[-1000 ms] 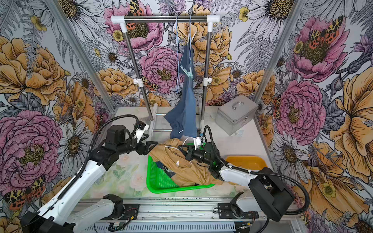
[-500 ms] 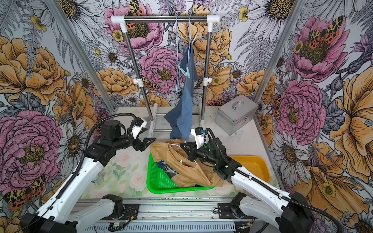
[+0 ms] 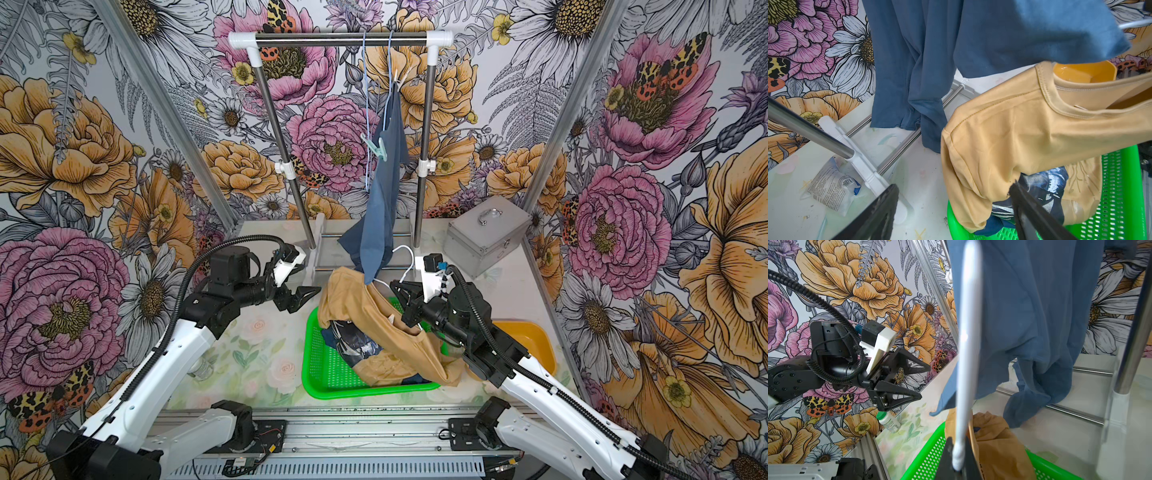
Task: Remove the clothespins securing t-shirts to the hanger
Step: Remove the T-shirt from the hanger.
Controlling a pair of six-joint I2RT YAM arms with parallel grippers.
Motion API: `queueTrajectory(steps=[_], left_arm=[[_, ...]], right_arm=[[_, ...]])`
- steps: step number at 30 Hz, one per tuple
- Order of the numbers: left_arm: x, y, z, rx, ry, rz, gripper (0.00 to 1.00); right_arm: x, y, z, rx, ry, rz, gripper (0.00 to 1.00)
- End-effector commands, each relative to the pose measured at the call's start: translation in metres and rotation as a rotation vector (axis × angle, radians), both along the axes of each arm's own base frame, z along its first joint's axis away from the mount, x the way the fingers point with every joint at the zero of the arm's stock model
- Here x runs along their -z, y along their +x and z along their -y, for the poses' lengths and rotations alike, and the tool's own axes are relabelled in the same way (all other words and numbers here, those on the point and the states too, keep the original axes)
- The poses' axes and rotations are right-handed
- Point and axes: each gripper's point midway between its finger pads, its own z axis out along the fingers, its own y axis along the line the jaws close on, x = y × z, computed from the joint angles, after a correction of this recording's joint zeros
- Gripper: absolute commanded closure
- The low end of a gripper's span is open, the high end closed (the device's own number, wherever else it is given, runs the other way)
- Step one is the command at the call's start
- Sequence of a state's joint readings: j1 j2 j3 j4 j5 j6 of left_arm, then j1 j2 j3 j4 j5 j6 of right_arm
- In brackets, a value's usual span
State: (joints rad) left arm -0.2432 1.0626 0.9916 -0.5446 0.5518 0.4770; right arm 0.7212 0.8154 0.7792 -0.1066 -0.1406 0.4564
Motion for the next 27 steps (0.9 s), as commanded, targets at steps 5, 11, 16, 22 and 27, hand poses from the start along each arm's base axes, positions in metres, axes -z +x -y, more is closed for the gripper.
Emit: queueTrajectory(steps=[5,11,16,22,27], left_arm=[[0.003,0.006,0.010,0.142,0.050,0.067,0.14],[0.019,-0.001,0.031,0.258,-0.004,-0.007,0.17],[0.030,0.000,0.045,0.290,0.018,-0.035,0.35],[0.019,0.022,0.033,0.171,0.024,-0.047,0.98],[-0.006,0.054,-0.003,-0.035,-0.080,-0.097,1.00]], right_arm=[[-0.028,-0.034,0.001,-0.140,-0.005,0.084,1.00],[-0.050,-0.046,0.009,-0.152,0.012,0.172,1.00],[-0.055,-0.052,0.005,-0.195,0.012,0.184,1.00],[-0.058,-0.052,0.014,-0.162,-0.021,0.230,1.00],[-0.066,-0.059,0.028,-0.134,-0.061,0.343,1.00]])
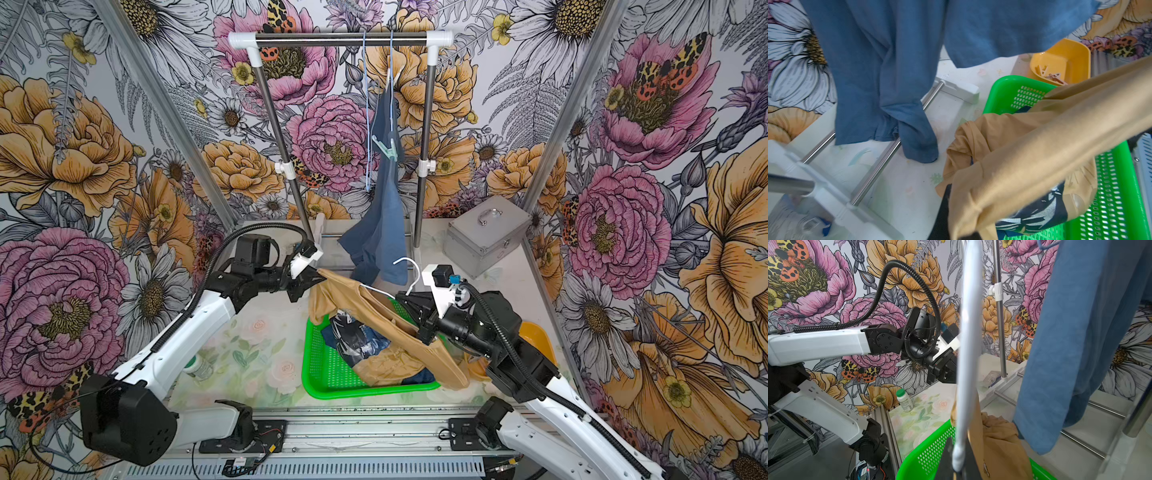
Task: Remove the clothespins securing t-shirts to the hanger
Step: Remove the T-shirt from the hanger.
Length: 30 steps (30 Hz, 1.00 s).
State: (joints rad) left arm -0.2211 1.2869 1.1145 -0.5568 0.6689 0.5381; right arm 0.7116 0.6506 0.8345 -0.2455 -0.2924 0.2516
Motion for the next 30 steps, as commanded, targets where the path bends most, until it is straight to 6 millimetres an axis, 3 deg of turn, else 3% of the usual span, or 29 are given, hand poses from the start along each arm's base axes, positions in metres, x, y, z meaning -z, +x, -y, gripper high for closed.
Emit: queueTrajectory(steps=[1,6,14,16,21,23,26,30], left_arm=[[-0.026,0.031,-0.031,-0.200,-0.094,-0.033,1.00],[-0.045,0.064,-0.086,-0.469,-0.256,-0.054,1.00],[-0.058,0.068,-0.116,-0.574,-0.297,-0.037,1.00],[-0.067,0.064,-0.108,-0.550,-0.298,-0.012,1.00],[-0.091,0.037,-0.031,-0.359,-0.272,0.053,1.00],[-0.097,0.027,-0.010,-0.321,-0.264,0.074,1.00],[-0.104,0.021,-0.003,-0.331,-0.280,0.080,1.00],[-0.110,0.015,0.005,-0.309,-0.295,0.084,1.00]], right_arm=[[-0.029,-0.009,0.015,0.026,0.005,0.153,1.00],[-0.051,-0.017,0.029,0.051,0.011,0.256,1.00],[-0.085,-0.022,0.060,0.183,0.049,0.370,1.00],[-0.097,-0.020,0.061,0.195,0.062,0.384,1.00],[-0.143,0.005,0.033,0.163,0.174,0.439,1.00],[-0.165,0.015,0.022,0.159,0.238,0.499,1.00],[-0.195,0.029,0.007,0.148,0.300,0.552,1.00],[-0.239,0.032,-0.008,0.076,0.472,0.620,1.00]])
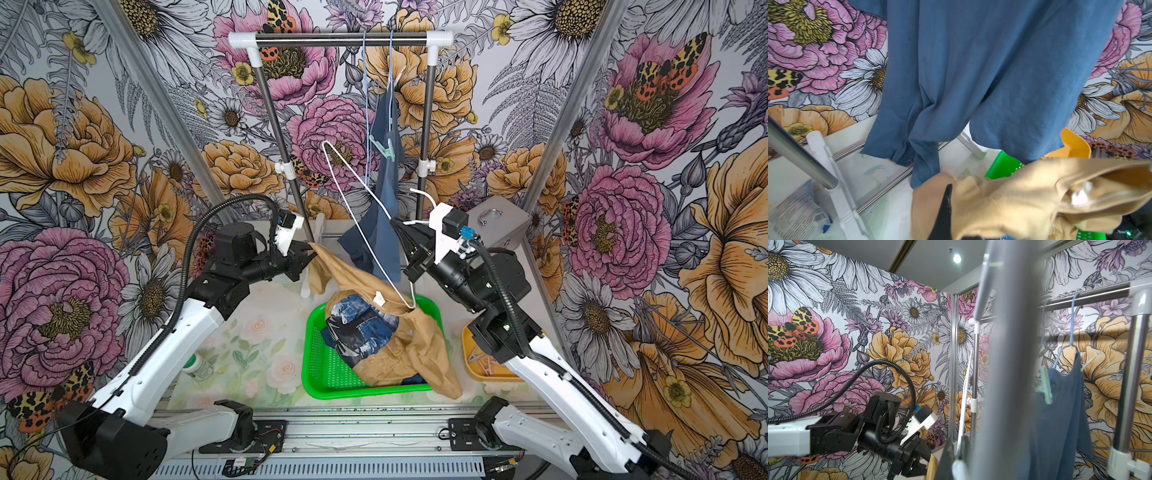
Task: Remove the clothespins securing t-shirts to the hanger
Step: Remove the T-shirt from the hanger, then place the T-shirt in the basket.
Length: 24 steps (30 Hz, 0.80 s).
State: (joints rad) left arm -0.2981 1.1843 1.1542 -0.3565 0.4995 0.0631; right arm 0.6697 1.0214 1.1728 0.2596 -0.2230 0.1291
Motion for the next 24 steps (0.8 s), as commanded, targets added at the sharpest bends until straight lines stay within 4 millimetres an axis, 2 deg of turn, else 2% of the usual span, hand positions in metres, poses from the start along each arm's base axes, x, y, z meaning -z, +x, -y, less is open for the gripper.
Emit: queueTrajectory(steps=[1,3,6,7,11,13,15,16,22,24], left_arm=[[-0.031,-0.001,0.003,-0.031,-0.031,0.077,1.00],[-0.041,-0.003,0.002,-0.037,-0.041,0.098,1.00],[-0.077,-0.002,-0.024,-0.134,-0.098,0.183,1.00],[-0.094,-0.004,-0.035,-0.166,-0.140,0.223,1.00],[-0.160,-0.020,-0.078,-0.293,-0.271,0.403,1.00],[-0.174,-0.025,-0.078,-0.278,-0.284,0.419,1.00],[-0.174,-0.027,-0.062,-0.204,-0.293,0.386,1.00],[-0.168,-0.029,-0.048,-0.154,-0.291,0.365,1.00],[-0.100,-0.055,0.046,0.048,-0.153,0.248,1.00],[-0.086,-0.069,0.072,0.094,-0.121,0.229,1.00]], right_arm=[[-0.079,-0.029,0.007,-0.099,0.232,0.207,1.00],[-0.092,-0.028,0.004,-0.118,0.263,0.238,1.00],[-0.106,-0.034,0.013,-0.098,0.290,0.272,1.00],[-0.109,-0.038,0.016,-0.087,0.284,0.281,1.00],[-0.108,-0.050,0.033,-0.023,0.233,0.286,1.00],[-0.104,-0.055,0.041,0.010,0.219,0.285,1.00],[-0.102,-0.059,0.049,0.035,0.215,0.287,1.00],[-0.100,-0.060,0.053,0.048,0.210,0.283,1.00],[-0.092,-0.061,0.061,0.095,0.177,0.264,1.00],[-0.091,-0.063,0.065,0.109,0.171,0.267,1.00]])
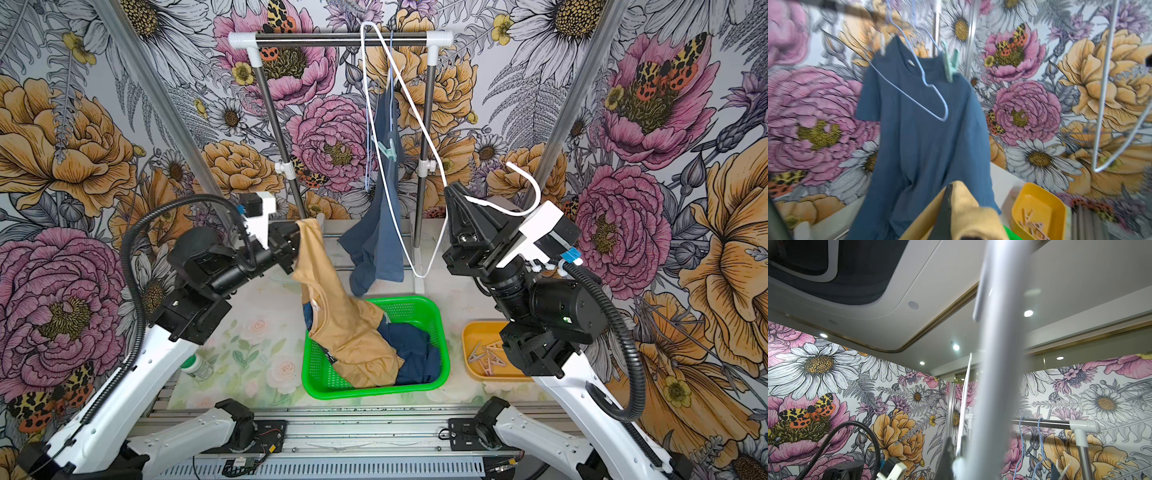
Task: Remove the clothespins securing t-shirts to the hanger
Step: Place the T-shirt in the basket.
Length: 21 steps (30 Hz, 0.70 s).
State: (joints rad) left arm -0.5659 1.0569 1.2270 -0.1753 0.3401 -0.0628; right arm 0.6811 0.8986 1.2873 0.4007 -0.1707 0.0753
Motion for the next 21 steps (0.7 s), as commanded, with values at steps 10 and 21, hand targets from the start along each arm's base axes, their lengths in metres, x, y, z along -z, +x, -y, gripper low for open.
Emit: queueTrajectory(steps=[10,21], left_arm=[[0.165,-0.054,0.105,0.181,0.352,-0.260,1.00],[0.282,-0.045,0.111,0.135,0.579,-0.454,0.74]], right_arm=[[0.025,0.016,0.021,0.185,-0.078,-0.093,1.00],[0.042,0.018,0.027,0.226,-0.118,-0.149,1.00]])
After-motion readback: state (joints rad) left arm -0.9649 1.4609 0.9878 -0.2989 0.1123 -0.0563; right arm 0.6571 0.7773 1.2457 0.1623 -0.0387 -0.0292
